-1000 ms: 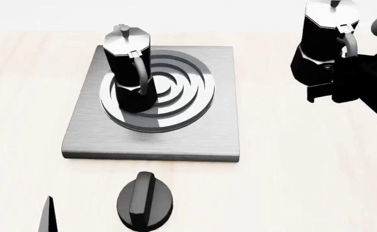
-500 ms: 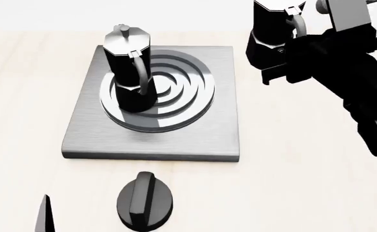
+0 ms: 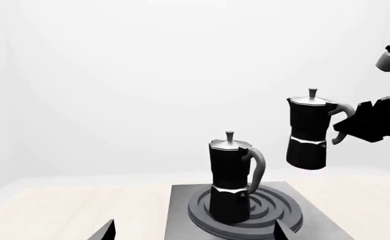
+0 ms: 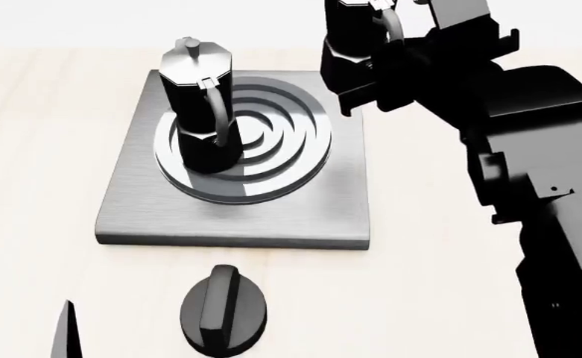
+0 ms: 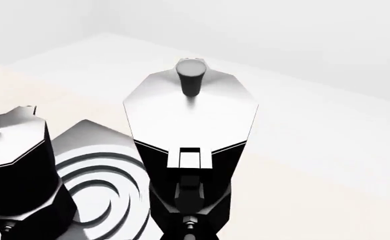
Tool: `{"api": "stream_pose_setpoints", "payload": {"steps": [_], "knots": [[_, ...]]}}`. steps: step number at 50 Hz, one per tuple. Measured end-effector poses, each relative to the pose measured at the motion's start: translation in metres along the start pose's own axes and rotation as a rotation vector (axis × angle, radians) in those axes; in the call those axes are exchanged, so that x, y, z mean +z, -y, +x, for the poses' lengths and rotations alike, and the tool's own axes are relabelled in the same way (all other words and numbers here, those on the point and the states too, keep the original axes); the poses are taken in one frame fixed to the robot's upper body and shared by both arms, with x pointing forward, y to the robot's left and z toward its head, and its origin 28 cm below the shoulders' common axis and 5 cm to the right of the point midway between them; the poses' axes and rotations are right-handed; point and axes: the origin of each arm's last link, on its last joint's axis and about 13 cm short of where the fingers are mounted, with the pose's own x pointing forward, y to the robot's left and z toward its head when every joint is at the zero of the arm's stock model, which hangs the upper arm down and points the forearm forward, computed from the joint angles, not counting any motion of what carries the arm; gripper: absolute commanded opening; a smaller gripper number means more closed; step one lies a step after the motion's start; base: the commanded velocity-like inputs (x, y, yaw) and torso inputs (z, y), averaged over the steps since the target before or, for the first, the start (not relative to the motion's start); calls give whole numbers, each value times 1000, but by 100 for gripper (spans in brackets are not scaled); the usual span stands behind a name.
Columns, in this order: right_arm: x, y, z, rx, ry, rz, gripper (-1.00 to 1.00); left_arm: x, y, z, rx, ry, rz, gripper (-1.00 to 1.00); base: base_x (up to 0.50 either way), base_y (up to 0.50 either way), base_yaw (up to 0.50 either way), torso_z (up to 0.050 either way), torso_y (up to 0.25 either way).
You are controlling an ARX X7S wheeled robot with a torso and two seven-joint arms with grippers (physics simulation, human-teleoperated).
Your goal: Put both moka pots on the stove.
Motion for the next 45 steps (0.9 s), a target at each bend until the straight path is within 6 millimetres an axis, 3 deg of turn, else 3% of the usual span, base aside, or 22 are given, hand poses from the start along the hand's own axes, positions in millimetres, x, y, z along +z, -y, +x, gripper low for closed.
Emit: {"api": "stream_pose_setpoints", "payload": {"steps": [18,45], "knots": [[-7,-21,13,58,-13,-16,-100,0,0,0,3,2,-1,100,0,0,0,0,1],[-24,-38,22,103,-33,7,-100,0,0,0,2,2,1,100,0,0,0,1,1]]}}
